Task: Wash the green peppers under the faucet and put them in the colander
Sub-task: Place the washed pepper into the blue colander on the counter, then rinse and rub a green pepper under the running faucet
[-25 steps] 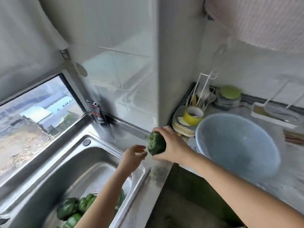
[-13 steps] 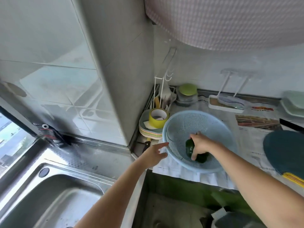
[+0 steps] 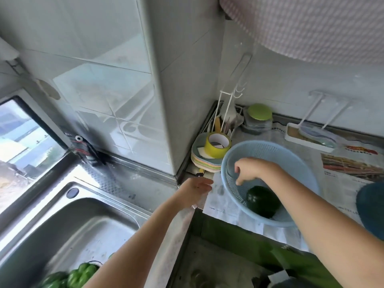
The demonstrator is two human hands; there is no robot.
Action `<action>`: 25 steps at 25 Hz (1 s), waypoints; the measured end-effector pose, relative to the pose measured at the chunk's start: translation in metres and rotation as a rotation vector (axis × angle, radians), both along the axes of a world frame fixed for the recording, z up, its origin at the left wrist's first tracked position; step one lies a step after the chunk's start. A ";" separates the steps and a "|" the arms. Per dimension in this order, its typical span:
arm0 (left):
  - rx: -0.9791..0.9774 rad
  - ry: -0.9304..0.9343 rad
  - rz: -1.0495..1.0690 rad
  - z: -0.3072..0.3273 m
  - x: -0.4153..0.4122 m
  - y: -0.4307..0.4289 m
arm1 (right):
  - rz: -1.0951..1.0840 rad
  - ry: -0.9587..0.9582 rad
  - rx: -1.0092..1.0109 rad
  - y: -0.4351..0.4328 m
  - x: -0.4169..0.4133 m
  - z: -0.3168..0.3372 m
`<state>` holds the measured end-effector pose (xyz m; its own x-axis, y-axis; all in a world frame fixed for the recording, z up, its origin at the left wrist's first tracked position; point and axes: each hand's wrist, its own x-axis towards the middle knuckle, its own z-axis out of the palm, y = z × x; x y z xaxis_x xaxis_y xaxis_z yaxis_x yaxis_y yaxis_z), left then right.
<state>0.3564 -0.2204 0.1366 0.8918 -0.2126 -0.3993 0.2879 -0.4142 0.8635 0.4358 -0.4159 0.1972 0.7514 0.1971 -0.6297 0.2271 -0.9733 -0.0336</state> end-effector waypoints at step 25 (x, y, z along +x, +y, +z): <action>-0.093 0.786 0.964 -0.124 -0.360 0.225 | 0.398 0.322 0.118 0.365 -0.189 -0.233</action>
